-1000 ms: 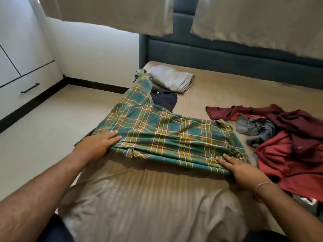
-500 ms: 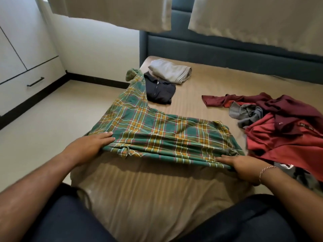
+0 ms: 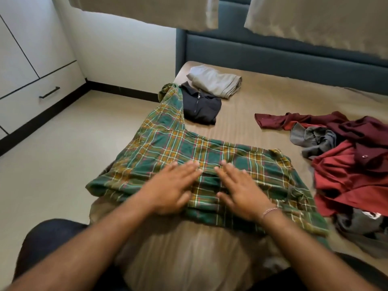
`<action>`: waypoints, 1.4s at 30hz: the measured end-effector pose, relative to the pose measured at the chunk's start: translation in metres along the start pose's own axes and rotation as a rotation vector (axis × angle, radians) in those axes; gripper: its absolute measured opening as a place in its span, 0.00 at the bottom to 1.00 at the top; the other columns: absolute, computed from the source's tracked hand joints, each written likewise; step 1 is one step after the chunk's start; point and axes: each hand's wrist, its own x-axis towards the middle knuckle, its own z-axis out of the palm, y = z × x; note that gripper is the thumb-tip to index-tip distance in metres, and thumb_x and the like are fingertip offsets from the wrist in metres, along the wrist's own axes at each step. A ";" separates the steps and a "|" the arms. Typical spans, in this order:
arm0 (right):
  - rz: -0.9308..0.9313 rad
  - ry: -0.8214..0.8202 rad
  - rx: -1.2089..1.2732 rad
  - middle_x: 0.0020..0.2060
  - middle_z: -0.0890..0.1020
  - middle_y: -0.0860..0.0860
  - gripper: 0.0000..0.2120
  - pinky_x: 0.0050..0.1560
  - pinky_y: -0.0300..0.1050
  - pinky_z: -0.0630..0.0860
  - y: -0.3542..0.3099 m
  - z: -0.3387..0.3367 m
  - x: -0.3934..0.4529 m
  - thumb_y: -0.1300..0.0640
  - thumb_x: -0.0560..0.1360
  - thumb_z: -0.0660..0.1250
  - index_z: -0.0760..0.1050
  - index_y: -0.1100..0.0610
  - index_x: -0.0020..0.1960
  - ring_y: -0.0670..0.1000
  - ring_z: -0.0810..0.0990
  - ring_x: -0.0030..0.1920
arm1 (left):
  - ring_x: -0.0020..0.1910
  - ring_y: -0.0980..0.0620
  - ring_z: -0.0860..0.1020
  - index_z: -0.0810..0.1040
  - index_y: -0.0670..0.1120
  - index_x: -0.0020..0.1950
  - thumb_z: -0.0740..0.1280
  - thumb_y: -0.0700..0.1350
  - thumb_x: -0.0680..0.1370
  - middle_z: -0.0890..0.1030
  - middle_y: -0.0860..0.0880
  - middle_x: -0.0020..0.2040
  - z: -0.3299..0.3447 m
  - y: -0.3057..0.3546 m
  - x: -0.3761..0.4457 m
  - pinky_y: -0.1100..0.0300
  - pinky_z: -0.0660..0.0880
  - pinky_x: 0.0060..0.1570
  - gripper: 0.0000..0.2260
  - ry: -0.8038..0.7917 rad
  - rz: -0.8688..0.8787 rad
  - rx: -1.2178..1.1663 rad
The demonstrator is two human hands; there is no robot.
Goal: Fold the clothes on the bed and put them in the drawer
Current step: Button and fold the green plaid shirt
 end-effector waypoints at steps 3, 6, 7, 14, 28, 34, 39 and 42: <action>0.006 -0.003 -0.049 0.81 0.35 0.41 0.33 0.80 0.58 0.36 -0.001 0.047 0.010 0.29 0.81 0.36 0.37 0.37 0.82 0.47 0.35 0.83 | 0.84 0.54 0.38 0.42 0.53 0.86 0.47 0.65 0.84 0.41 0.51 0.86 0.038 -0.004 0.010 0.44 0.41 0.82 0.34 -0.144 -0.087 0.051; 0.174 0.021 0.017 0.80 0.31 0.38 0.31 0.81 0.57 0.34 0.018 0.064 0.006 0.27 0.79 0.33 0.31 0.33 0.80 0.44 0.29 0.80 | 0.83 0.52 0.35 0.39 0.54 0.85 0.40 0.69 0.83 0.37 0.52 0.85 0.042 -0.035 0.005 0.40 0.35 0.80 0.34 -0.145 -0.214 0.111; 0.203 0.033 0.019 0.80 0.31 0.37 0.31 0.81 0.57 0.35 0.022 0.064 0.006 0.28 0.80 0.33 0.30 0.33 0.79 0.43 0.29 0.80 | 0.83 0.51 0.35 0.38 0.54 0.85 0.38 0.69 0.82 0.35 0.52 0.84 0.039 -0.046 0.002 0.37 0.34 0.79 0.34 -0.145 -0.253 0.141; 0.363 0.431 0.284 0.70 0.77 0.48 0.22 0.72 0.57 0.69 0.050 0.036 0.052 0.42 0.82 0.57 0.73 0.49 0.72 0.52 0.74 0.70 | 0.82 0.52 0.59 0.63 0.54 0.82 0.48 0.65 0.84 0.63 0.51 0.83 0.002 -0.095 0.026 0.40 0.53 0.81 0.29 0.025 -0.301 0.051; 0.297 0.003 0.157 0.53 0.83 0.49 0.11 0.55 0.52 0.78 0.198 -0.017 0.111 0.50 0.78 0.71 0.75 0.44 0.60 0.53 0.80 0.53 | 0.46 0.49 0.80 0.76 0.59 0.48 0.68 0.55 0.79 0.81 0.54 0.47 -0.058 -0.147 0.219 0.52 0.80 0.50 0.02 -0.350 0.002 0.247; 0.302 -0.031 0.099 0.45 0.85 0.51 0.03 0.44 0.50 0.77 0.243 -0.027 0.074 0.46 0.81 0.69 0.76 0.43 0.50 0.57 0.83 0.46 | 0.41 0.52 0.75 0.72 0.60 0.47 0.69 0.59 0.78 0.73 0.58 0.41 -0.084 -0.158 0.215 0.56 0.72 0.40 0.08 -0.334 0.051 0.393; 0.380 0.050 -0.022 0.49 0.86 0.59 0.09 0.45 0.56 0.80 0.245 -0.031 0.048 0.51 0.82 0.66 0.76 0.50 0.62 0.63 0.84 0.48 | 0.41 0.54 0.76 0.69 0.60 0.45 0.68 0.55 0.80 0.76 0.58 0.44 -0.103 -0.148 0.186 0.57 0.75 0.39 0.09 -0.161 0.001 0.421; 0.359 0.183 -0.040 0.39 0.84 0.55 0.11 0.32 0.51 0.75 0.229 -0.041 0.034 0.54 0.79 0.68 0.66 0.45 0.54 0.62 0.83 0.37 | 0.41 0.54 0.77 0.69 0.59 0.47 0.67 0.52 0.81 0.77 0.57 0.44 -0.114 -0.140 0.160 0.55 0.79 0.41 0.08 -0.083 -0.068 0.409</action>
